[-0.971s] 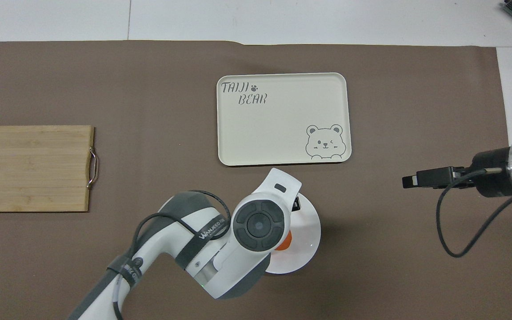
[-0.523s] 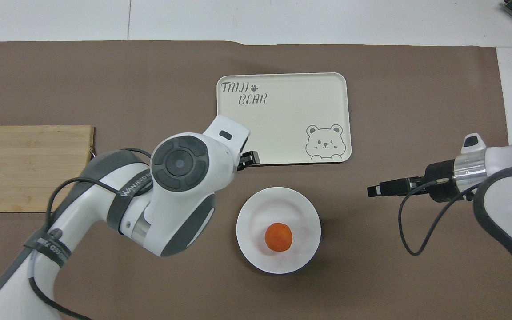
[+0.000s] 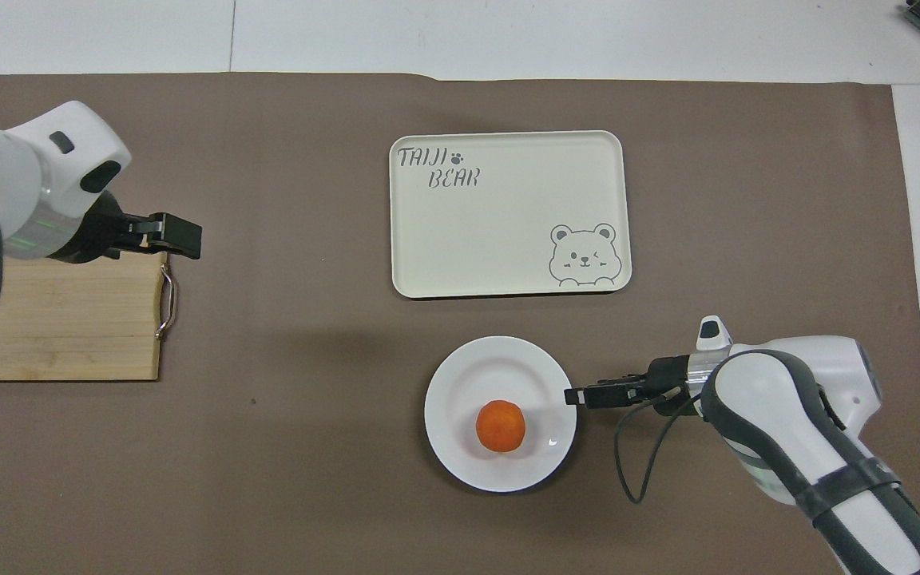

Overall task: Place orange and plate with both arms
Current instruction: 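Return the left gripper to the board while the right gripper grips the plate rim, then slide the white plate with the right gripper onto the bear tray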

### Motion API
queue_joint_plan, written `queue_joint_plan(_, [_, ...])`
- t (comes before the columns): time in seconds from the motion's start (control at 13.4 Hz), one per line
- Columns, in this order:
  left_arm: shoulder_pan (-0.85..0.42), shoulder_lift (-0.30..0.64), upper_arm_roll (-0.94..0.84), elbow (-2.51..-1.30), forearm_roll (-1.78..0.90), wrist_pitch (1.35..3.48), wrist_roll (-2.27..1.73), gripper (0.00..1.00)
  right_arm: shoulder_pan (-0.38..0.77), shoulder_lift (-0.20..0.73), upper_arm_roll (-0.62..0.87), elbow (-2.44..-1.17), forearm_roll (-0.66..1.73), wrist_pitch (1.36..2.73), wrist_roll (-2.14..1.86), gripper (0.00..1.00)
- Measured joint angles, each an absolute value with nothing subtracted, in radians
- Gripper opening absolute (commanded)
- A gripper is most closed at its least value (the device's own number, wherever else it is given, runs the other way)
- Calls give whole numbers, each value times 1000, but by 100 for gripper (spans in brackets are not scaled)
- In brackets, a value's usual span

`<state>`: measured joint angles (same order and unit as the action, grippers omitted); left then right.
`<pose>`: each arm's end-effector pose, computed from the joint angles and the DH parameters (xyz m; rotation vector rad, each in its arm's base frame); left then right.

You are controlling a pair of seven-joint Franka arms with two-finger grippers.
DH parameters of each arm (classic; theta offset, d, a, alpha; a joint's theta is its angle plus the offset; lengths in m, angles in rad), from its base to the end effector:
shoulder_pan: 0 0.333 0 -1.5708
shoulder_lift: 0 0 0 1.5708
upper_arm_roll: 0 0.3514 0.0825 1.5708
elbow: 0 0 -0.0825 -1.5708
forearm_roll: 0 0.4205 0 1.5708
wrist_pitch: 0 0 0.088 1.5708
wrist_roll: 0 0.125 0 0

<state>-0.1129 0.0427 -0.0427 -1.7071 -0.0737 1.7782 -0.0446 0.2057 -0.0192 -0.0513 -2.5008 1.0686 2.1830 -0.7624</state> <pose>0.6089 -0.1028 0.5647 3.0612 -0.1482 0.0320 0.4547 0.1167 0.2754 -2.3339 -0.1562 0.0302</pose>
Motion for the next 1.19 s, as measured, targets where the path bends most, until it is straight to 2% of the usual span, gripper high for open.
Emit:
queue_joint_plan(0.3, [-31,-36,-35,-1702,-67,1688,76,100,256,-14,-50,-2553,1136,2205,-779,100])
queue_joint_plan(0.52, [-30,-41,-24,-1604,-25,1579,80,100,279,-20,-50,-2579,1179,2205,-778,100])
queue_joint_plan(0.67, [-30,-41,-24,-1580,-8,1556,80,100,299,-26,-50,-2590,1201,2205,-777,100])
queue_joint_plan(0.75, [-30,-40,-23,-1581,-6,1555,77,100,309,-30,-50,-2597,1208,2205,-776,83])
queue_joint_plan(0.82, [-30,-38,-22,-1583,-6,1555,71,100,315,-33,-50,-2601,1212,2205,-776,56])
queue_joint_plan(0.9, [-30,-37,-22,-1584,-6,1555,64,100,318,-33,-50,-2604,1213,2206,-776,41])
queue_joint_plan(1.12, [-30,-37,-21,-1585,-6,1548,58,100,318,-33,-51,-2609,1214,2212,-775,5])
queue_joint_plan(1.19, [-30,-37,-21,-1585,-6,1545,58,100,318,-33,-51,-2611,1214,2216,-774,0])
